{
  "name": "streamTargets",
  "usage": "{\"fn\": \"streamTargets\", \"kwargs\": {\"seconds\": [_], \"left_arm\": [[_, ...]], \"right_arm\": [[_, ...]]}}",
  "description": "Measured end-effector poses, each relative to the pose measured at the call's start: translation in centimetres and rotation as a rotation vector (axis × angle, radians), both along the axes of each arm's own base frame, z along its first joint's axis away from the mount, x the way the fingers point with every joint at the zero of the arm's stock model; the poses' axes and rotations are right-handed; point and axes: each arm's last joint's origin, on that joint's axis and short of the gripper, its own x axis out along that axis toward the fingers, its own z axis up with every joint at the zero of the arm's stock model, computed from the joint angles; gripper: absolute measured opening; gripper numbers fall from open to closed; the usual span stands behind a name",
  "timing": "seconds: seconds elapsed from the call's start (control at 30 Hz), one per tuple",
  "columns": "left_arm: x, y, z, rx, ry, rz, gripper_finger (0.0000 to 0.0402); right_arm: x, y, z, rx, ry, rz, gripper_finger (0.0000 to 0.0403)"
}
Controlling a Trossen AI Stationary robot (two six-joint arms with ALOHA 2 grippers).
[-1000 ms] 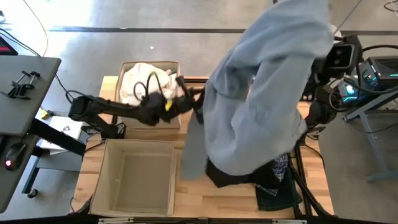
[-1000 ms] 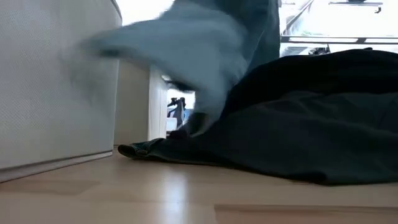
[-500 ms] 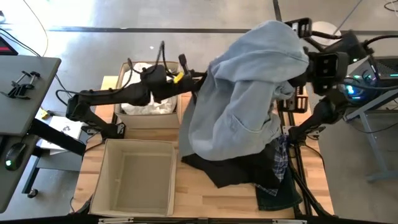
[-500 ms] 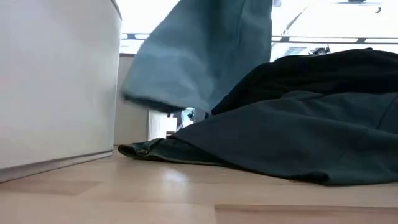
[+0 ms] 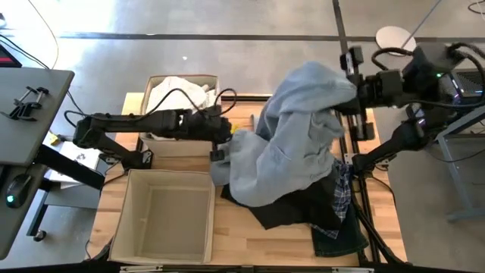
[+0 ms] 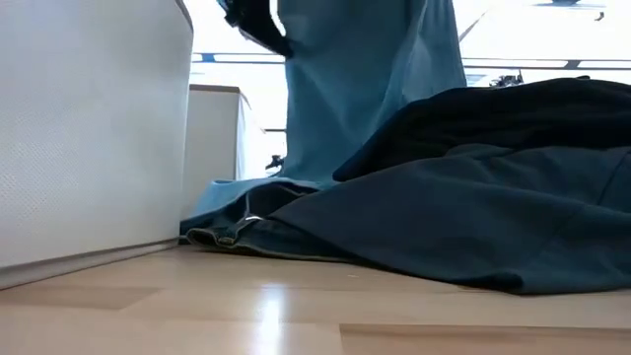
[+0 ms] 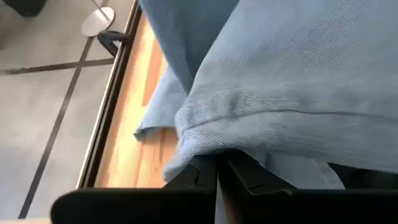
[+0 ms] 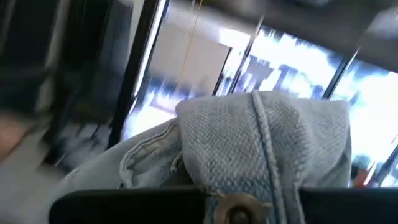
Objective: Sort clothes
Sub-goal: Put the blue jeans into the top brown laundry organizer
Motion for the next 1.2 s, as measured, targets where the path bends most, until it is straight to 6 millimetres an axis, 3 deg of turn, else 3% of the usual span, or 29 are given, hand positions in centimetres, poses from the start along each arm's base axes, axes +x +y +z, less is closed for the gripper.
{"fn": "streamTargets", "kwargs": {"seconds": [0.13, 0.37, 0.53, 0.7, 0.9, 1.0, 1.1, 1.2], "left_arm": [[-1.5, -1.1, 0.0, -0.029, -0.096, -0.062, 0.0], [-3.9, -1.0, 1.3, -0.031, -0.308, -0.077, 0.0004], [-4.3, -0.9, 1.5, -0.027, -0.346, -0.073, 0.0025], [-4.2, -0.9, -0.2, -0.047, -0.298, -0.061, 0.004], [-4.4, -1.0, -2.2, -0.099, -0.239, -0.028, 0.0044], [-4.5, -1.2, -3.2, -0.107, -0.203, -0.028, 0.0044], [-4.7, -1.3, -3.9, -0.11, -0.172, -0.027, 0.0044], [-4.8, -1.3, -4.5, -0.121, -0.155, -0.017, 0.0044]], "right_arm": [[-0.7, 0.0, -2.6, 0.033, 0.289, 0.022, 0.0013], [0.8, 2.0, -5.2, 0.069, 0.552, 0.228, 0.0014], [4.1, 2.5, -8.1, -0.004, 0.77, 0.227, 0.0015], [8.7, 1.7, -11.1, -0.037, 0.927, 0.204, 0.0015], [15.2, -1.4, -16.7, 0.099, 1.175, 0.142, 0.0016], [17.4, -3.8, -20.0, 0.194, 1.307, 0.052, 0.002], [18.1, -6.9, -23.6, 0.274, 1.439, -0.074, 0.0032], [17.5, -10.3, -26.3, 0.345, 1.532, -0.156, 0.0058]]}}
